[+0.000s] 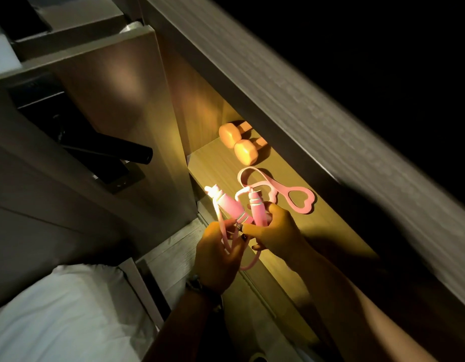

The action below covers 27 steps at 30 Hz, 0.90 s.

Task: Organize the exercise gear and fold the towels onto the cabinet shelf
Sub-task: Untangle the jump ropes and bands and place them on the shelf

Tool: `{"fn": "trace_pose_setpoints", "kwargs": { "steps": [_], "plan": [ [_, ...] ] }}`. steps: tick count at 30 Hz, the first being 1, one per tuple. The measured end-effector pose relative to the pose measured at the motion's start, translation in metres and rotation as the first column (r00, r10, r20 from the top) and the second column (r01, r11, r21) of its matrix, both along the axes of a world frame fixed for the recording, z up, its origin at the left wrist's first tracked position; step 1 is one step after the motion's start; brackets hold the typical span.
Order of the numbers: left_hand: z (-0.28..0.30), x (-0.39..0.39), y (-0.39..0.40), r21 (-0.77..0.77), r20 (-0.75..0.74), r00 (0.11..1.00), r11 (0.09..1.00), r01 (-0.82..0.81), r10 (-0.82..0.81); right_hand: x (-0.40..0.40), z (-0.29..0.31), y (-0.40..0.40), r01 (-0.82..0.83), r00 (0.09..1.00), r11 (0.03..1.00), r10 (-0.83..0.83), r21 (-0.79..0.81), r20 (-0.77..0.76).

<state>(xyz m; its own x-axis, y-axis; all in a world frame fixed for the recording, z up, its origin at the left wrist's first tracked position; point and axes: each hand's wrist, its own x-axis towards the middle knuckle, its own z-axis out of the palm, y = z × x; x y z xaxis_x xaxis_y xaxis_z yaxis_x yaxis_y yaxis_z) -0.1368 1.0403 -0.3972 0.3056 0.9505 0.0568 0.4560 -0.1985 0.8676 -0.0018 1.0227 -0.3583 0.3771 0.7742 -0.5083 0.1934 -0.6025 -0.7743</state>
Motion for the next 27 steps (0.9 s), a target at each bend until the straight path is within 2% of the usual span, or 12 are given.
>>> {"fn": "trace_pose_setpoints", "kwargs": {
  "steps": [3,6,9,11,13,17,22,27],
  "plan": [
    [0.006,0.0,0.008,-0.158,0.056,0.998,0.987,0.032,-0.023,0.008,-0.006,0.006,0.143,0.99,0.989,-0.143,0.027,0.002],
    [0.009,0.001,0.016,-0.248,0.068,0.998,0.969,0.021,-0.004,0.02,-0.003,0.013,0.315,0.949,0.949,-0.315,0.008,0.006],
    [0.007,-0.001,0.023,-0.334,0.066,0.996,0.942,-0.027,0.052,0.033,-0.006,0.02,0.437,0.879,0.891,-0.453,-0.125,-0.153],
    [0.004,-0.003,0.025,-0.348,0.051,0.998,0.937,-0.004,0.023,0.041,-0.018,0.026,0.521,0.809,0.841,-0.542,-0.148,-0.227],
    [0.002,-0.004,0.024,-0.349,0.034,0.999,0.937,0.024,-0.013,0.045,-0.036,0.032,0.596,0.754,0.786,-0.619,-0.165,-0.223],
    [-0.001,-0.007,0.02,-0.316,-0.002,0.998,0.947,0.063,-0.068,0.053,-0.08,0.028,0.681,0.678,0.682,-0.725,-0.266,-0.123],
    [-0.001,-0.018,0.017,-0.337,-0.052,0.989,0.934,0.116,-0.141,0.063,-0.104,0.006,0.676,0.732,0.677,-0.664,-0.291,0.155],
    [0.013,-0.024,0.015,-0.321,-0.091,0.97,0.928,0.187,-0.226,0.06,-0.083,-0.021,0.616,0.788,0.74,-0.569,-0.27,0.238]
  ]
}}
